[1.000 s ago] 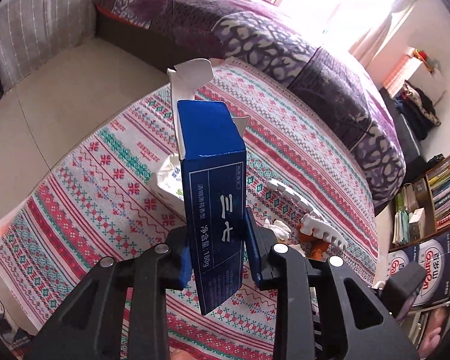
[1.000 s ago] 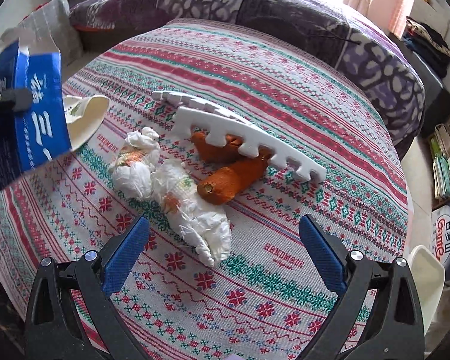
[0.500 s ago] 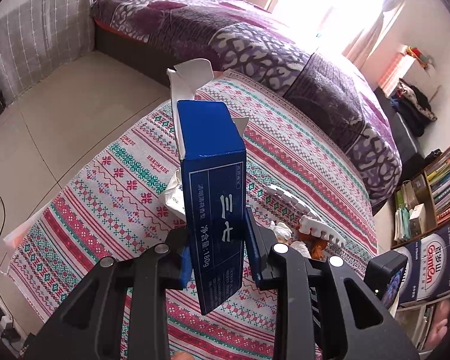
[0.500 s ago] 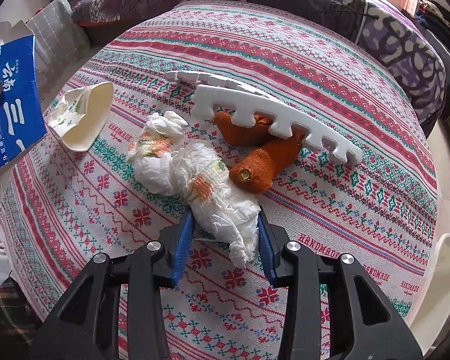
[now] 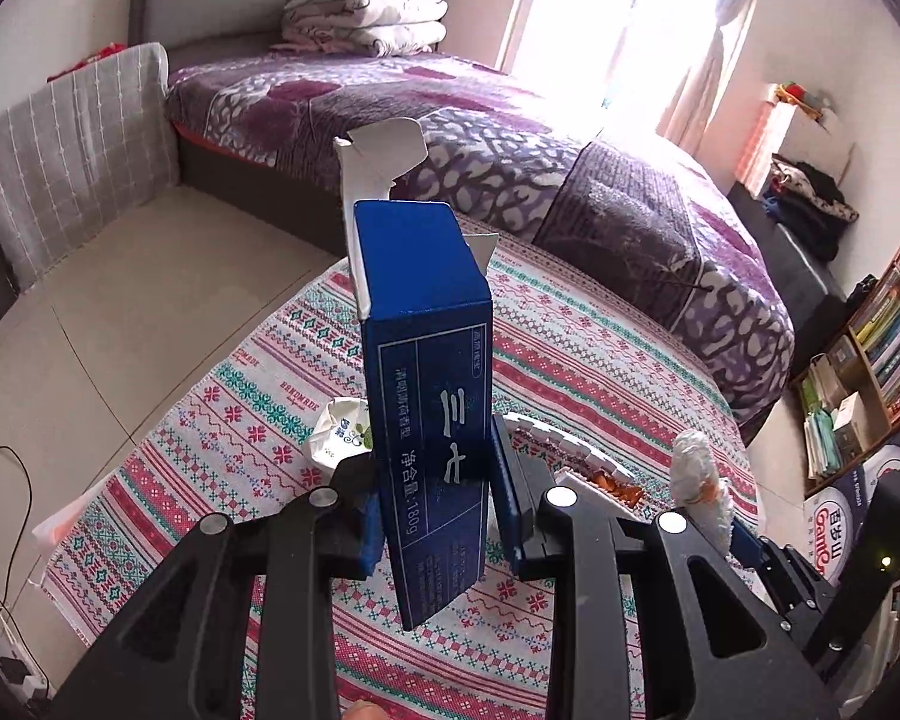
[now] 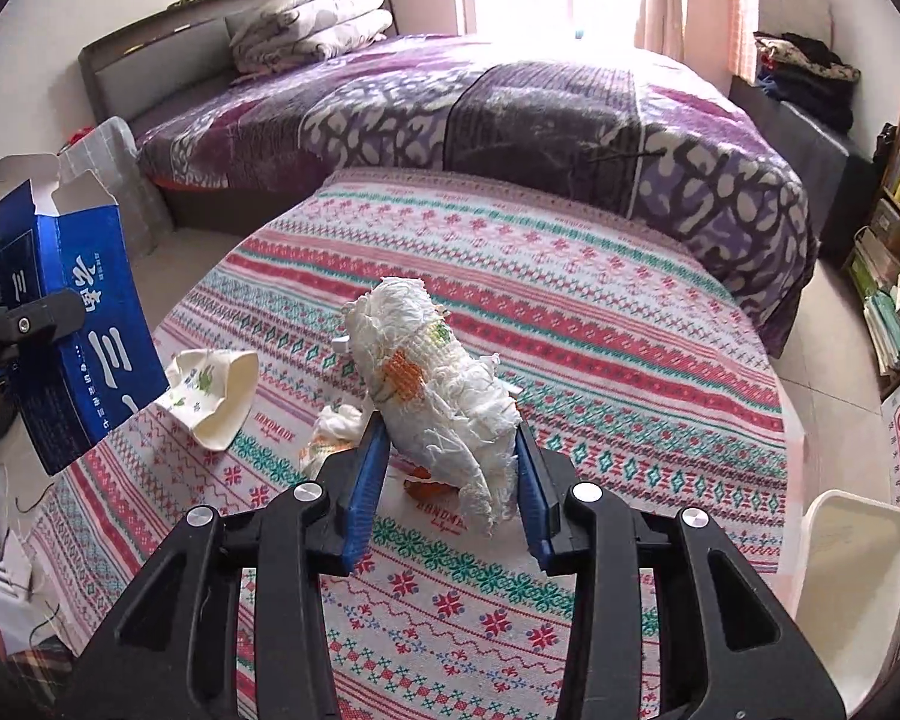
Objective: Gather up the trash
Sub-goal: 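Carry both items to the bin and open the right tool to drop the tissue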
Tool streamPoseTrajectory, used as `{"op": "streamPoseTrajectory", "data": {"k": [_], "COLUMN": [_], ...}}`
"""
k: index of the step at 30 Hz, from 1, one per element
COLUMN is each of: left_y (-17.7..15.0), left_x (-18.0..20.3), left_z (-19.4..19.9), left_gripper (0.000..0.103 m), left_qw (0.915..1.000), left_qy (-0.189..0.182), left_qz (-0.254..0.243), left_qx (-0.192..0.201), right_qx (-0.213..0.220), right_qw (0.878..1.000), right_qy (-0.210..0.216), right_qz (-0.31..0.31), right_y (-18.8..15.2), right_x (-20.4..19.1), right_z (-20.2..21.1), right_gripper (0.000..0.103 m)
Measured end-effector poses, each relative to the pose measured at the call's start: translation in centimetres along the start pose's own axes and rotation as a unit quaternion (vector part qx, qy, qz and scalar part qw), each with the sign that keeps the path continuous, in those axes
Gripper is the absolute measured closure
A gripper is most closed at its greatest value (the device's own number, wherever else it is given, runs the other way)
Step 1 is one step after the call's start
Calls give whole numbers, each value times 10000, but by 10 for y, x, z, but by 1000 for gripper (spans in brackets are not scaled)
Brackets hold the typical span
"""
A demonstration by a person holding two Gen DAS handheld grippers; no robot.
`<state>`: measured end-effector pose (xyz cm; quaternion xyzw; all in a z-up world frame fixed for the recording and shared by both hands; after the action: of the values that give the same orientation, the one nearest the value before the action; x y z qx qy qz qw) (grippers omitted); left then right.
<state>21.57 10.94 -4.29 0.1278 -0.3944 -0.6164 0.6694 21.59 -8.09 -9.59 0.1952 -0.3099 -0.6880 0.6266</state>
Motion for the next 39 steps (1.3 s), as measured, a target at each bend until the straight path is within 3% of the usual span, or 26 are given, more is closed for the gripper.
{"op": "streamPoseTrajectory", "data": {"k": [5,10,18,39], "left_y": [-3,-11,-24,-47], "left_x": [19,43,79,147], "left_z": [2,0,-5,-20], "left_gripper": [73,73,73,73], "left_qw": [9983,9957,9926,9878], "left_qy": [284,319,156,-314], "left_qz": [-445,-822,-1181,-1522], "left_qx": [229,281,241,97], "right_qx": [249,388,425,459], "right_qw": [9989,9971,9954,9891], "right_qy": [-236,-413,-586,-1024], "right_qz": [-322,-518,-627,-949], "right_y": [8,11,9,-5], "right_x": [21,40,62,135], "right_z": [13,22,30,46], "right_gripper": [65,64,64,64]}}
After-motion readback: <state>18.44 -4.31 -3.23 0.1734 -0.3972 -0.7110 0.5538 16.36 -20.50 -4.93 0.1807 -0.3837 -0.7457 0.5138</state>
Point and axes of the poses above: each gripper's, at about its wrist camera, not at the fingertips, and z roughly against the way its jaws point, x to its right, y to its top, the point moved 6 cm from there along -z, roughly the way its jaws point, and after that the axes turned 15 degrees about -y, right-handed, at the moved point
